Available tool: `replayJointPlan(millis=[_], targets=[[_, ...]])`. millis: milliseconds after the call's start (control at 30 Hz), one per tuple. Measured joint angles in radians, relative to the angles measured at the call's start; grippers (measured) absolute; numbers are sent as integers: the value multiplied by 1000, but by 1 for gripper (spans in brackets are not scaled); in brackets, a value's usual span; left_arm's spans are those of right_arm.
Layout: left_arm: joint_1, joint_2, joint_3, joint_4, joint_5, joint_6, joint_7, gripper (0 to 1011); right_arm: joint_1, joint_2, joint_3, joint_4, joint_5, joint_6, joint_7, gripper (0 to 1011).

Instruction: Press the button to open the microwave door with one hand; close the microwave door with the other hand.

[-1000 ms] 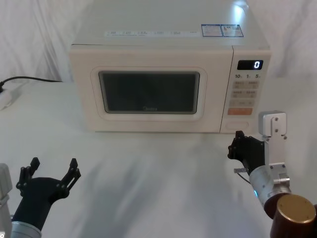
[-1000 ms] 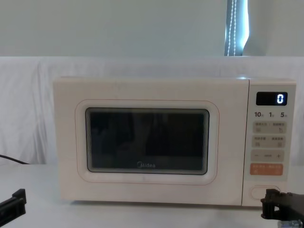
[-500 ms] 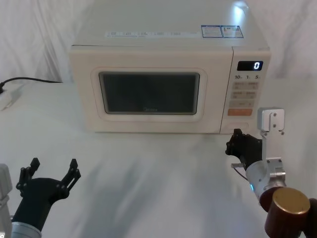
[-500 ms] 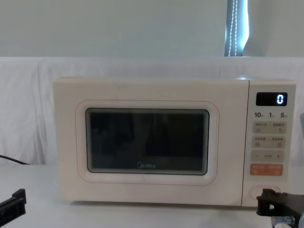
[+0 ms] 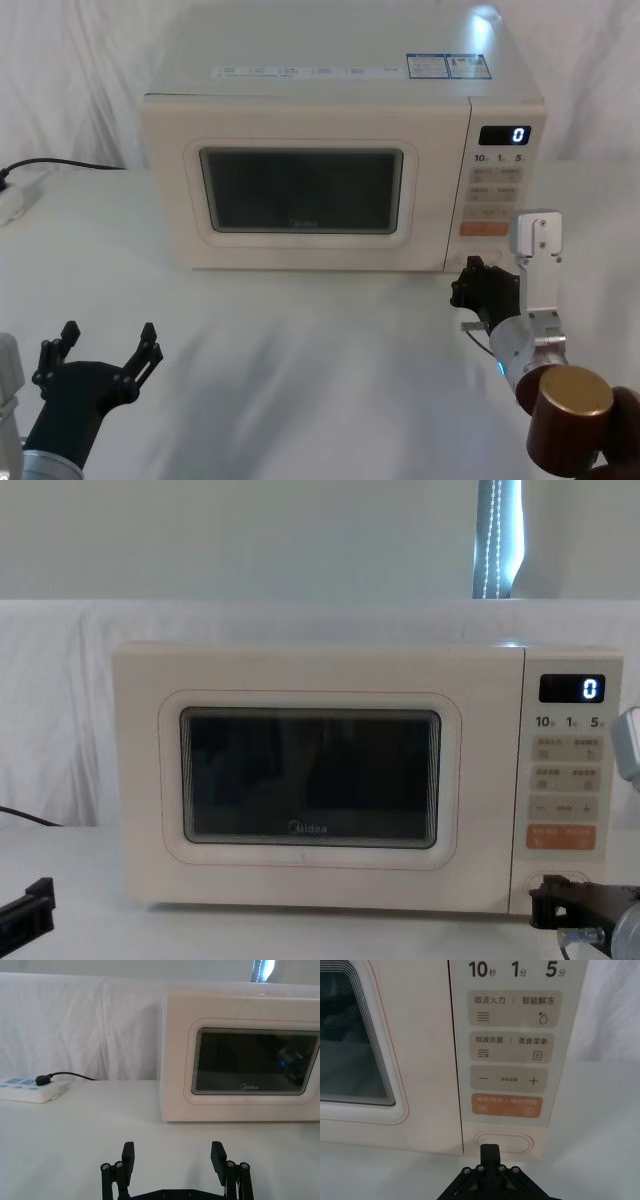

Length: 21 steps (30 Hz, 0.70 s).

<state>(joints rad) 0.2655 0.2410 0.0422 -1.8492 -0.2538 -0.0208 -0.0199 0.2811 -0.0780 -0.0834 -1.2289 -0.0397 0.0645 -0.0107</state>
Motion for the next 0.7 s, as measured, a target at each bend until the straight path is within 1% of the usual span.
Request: replayJointPlan(millis=[367,700], targets=[[0,0,0,0,0,0,0,1001,37,0,4,46,-19,0,-12,0],[0,0,0,0,0,0,0,1001,43,-3,6,54,-41,9,-28,0]])
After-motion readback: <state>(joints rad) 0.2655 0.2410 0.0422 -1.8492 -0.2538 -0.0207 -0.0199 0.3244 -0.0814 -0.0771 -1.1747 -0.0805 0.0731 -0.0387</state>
